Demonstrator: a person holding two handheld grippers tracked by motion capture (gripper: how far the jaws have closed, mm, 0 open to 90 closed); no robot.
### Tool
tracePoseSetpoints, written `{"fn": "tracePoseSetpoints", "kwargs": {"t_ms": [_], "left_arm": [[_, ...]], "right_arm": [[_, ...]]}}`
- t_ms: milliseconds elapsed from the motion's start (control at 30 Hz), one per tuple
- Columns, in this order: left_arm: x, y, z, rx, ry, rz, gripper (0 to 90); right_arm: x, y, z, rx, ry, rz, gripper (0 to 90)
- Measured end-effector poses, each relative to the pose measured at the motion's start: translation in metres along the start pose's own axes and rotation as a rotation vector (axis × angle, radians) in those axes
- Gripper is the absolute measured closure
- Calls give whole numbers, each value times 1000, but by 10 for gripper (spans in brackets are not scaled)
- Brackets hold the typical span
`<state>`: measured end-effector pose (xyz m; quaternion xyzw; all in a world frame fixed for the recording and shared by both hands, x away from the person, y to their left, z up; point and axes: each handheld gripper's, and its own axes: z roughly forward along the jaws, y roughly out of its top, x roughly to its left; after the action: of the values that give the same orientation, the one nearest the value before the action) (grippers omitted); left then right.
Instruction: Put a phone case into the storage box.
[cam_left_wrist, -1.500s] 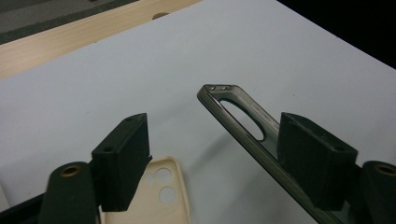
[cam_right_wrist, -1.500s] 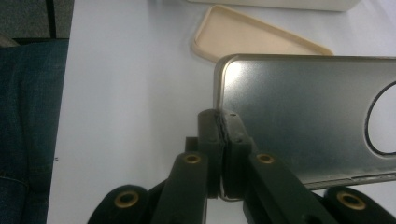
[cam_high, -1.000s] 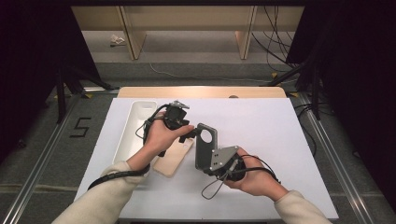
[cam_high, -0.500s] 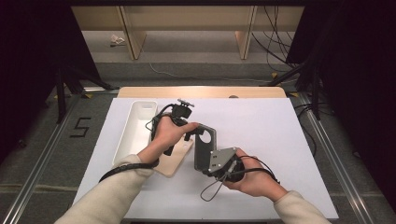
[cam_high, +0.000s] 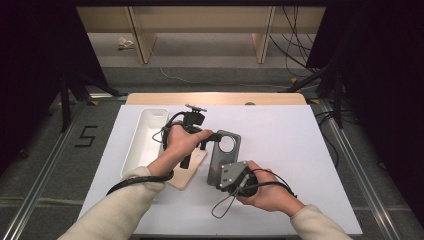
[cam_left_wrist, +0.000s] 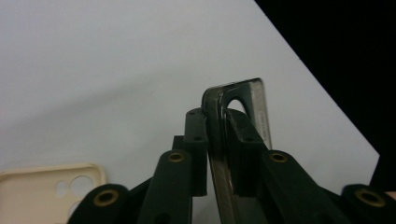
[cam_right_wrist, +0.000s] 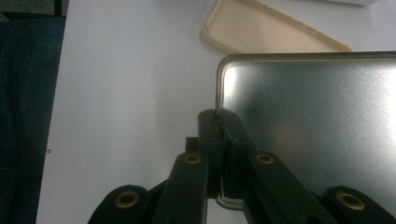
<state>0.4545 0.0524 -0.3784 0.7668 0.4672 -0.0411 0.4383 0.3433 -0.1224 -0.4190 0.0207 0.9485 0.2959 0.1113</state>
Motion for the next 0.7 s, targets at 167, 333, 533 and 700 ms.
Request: {"fn": "tracePoseSetpoints", "kwargs": {"t_ms": [167, 333, 533, 700], "left_arm": [[-13, 2, -2, -19, -16, 50, 819], [-19, 5, -6, -65, 28, 137, 820], [-14, 5, -15, -137, 46, 164, 820], [-9, 5, -24, -178, 58, 188, 820]], "right_arm": [[0, 0, 2, 2, -9, 0, 881], [-3, -5, 0, -19, -46, 44, 731], [-9, -9, -5, -80, -120, 111, 476], [-13, -14, -7, -131, -146, 187, 349]]}}
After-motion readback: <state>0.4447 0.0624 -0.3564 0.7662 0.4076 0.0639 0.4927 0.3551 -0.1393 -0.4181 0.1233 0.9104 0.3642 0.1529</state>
